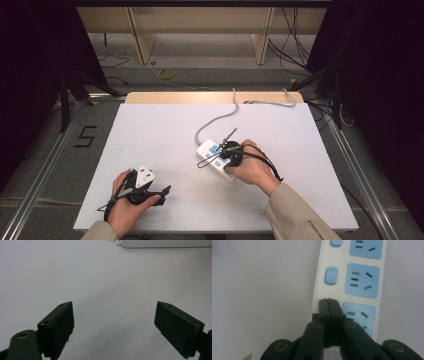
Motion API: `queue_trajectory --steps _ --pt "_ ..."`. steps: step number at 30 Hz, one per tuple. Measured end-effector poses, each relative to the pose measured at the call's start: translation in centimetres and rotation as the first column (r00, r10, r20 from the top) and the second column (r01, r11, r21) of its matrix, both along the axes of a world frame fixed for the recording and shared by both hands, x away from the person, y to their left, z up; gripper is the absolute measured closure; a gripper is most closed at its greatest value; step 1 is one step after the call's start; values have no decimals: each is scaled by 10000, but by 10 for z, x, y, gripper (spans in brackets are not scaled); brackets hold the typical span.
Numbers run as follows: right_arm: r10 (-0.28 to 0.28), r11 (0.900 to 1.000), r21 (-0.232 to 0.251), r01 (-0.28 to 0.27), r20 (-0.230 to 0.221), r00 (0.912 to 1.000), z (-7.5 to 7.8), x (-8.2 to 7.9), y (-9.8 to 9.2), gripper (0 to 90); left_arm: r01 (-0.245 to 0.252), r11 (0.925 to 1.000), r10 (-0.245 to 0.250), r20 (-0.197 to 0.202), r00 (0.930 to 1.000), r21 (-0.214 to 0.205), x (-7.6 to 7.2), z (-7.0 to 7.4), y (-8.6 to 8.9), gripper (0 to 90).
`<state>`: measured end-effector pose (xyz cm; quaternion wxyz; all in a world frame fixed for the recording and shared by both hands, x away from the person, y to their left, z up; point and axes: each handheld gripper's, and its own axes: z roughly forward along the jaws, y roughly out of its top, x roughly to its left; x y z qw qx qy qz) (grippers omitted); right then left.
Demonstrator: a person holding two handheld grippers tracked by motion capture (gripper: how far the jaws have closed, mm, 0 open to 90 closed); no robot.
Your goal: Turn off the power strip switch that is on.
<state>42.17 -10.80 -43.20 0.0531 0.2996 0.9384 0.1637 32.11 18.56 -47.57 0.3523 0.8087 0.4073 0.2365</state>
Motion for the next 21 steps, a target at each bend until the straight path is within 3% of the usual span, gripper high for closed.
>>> queue_trajectory --steps 21 --pt "-168 9999 -29 168 -50 9998 0 0 1 900 27 10000 -27 7 10000 4 -1 0 -1 158"
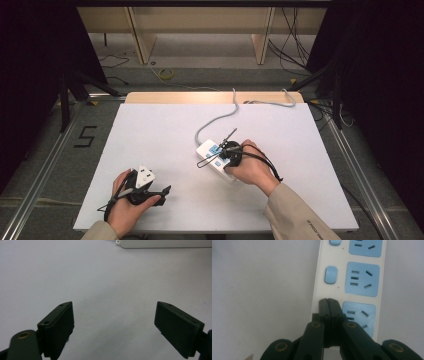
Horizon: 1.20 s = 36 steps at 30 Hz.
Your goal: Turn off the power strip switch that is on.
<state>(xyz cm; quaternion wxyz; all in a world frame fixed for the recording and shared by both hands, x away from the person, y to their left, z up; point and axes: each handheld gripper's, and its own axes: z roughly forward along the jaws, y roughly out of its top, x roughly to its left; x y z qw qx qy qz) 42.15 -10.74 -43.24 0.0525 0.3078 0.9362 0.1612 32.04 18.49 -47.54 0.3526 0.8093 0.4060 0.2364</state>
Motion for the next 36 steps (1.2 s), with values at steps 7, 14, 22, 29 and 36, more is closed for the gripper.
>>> queue_trajectory --steps 7,14,22,29,36 --pt "-98 9999 96 99 -121 9999 0 1 -1 900 25 10000 -25 13 10000 5 0 0 -1 158" --pt "-186 9997 158 190 -233 9996 -1 2 -1 900 22 10000 -22 14 10000 -5 0 0 -1 158" --pt "-127 9997 225 134 -287 9995 -1 3 -3 900 15 10000 -15 2 10000 -5 0 -1 0 158" --pt "-136 9996 226 141 -247 9996 -1 3 -3 900 8 10000 -8 -4 10000 -2 0 -1 0 158" --pt "-73 9998 203 77 -205 9998 -1 3 -3 900 12 10000 -12 -11 10000 -6 0 -1 0 158"
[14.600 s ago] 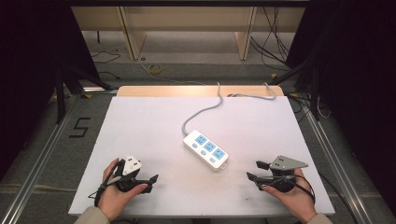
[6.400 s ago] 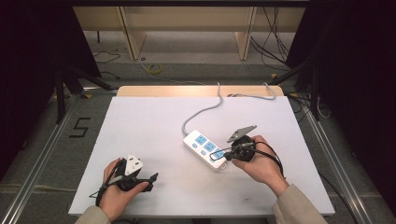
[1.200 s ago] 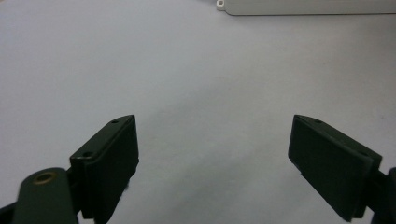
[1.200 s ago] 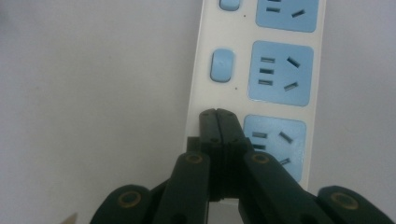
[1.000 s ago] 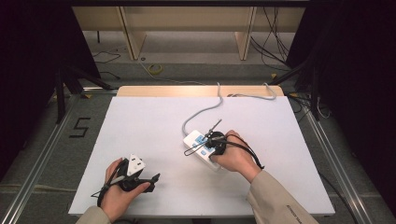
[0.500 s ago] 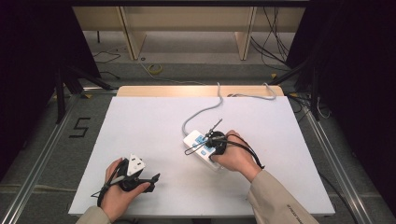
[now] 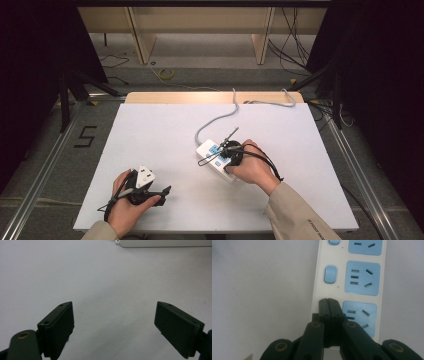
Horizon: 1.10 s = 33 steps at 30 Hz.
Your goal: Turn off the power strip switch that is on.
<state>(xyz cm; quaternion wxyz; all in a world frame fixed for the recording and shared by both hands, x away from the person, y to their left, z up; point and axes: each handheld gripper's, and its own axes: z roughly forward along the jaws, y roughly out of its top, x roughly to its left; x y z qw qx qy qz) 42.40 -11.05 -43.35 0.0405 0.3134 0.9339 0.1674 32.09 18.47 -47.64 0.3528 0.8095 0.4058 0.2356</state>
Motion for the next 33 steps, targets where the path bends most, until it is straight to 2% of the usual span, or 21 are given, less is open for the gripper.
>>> queue_trajectory --steps 2,4,8,13,33 --pt "-29 10000 36 29 7 10000 0 0 0 900 -7 10000 7 -12 10000 -2 0 0 0 158" --pt "-96 9992 381 92 110 9999 3 0 -1 900 -18 10000 18 -13 10000 -13 0 0 0 158" --pt "-52 9998 215 48 181 9998 3 -1 -1 900 7 10000 -7 -20 10000 15 0 0 1 158" --pt "-115 9991 404 101 345 9993 7 -3 -3 900 -8 10000 8 -28 10000 -5 0 0 0 158" --pt "-173 9986 500 148 509 9986 13 -11 -25 900 -39 10000 39 -61 10000 5 -1 0 1 158"
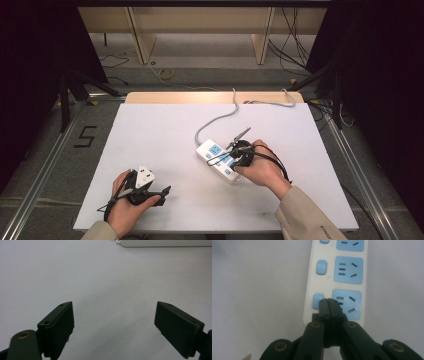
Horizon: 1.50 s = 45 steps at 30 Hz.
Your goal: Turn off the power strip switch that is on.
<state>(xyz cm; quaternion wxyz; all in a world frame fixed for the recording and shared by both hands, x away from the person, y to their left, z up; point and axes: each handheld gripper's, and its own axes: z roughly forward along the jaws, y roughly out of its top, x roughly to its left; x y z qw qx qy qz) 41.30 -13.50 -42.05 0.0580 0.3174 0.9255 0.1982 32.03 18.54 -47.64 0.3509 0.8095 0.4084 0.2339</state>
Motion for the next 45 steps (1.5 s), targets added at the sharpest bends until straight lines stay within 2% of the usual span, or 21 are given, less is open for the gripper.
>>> queue_trajectory --steps 3,15,27,33,36,45 --pt "-25 9999 129 25 37 10000 1 -2 -5 900 -2 10000 2 4 10000 -1 0 0 0 158" --pt "-214 9995 212 213 59 9998 2 -9 -21 900 -40 10000 40 -2 10000 -11 0 0 0 158" --pt "-360 9991 217 354 264 9990 2 -13 -34 884 -39 10000 39 -28 10000 12 0 -1 1 158" --pt "-575 9974 453 561 319 9978 1 -16 -45 842 -46 10000 46 -40 10000 11 0 -1 1 158" --pt "-647 9967 508 626 401 9971 -2 -18 -51 793 -55 10000 55 -46 10000 5 0 -1 1 158" --pt "-831 9940 757 792 495 9953 -5 -26 -65 738 -78 10000 78 -69 9999 -16 0 -1 1 158"
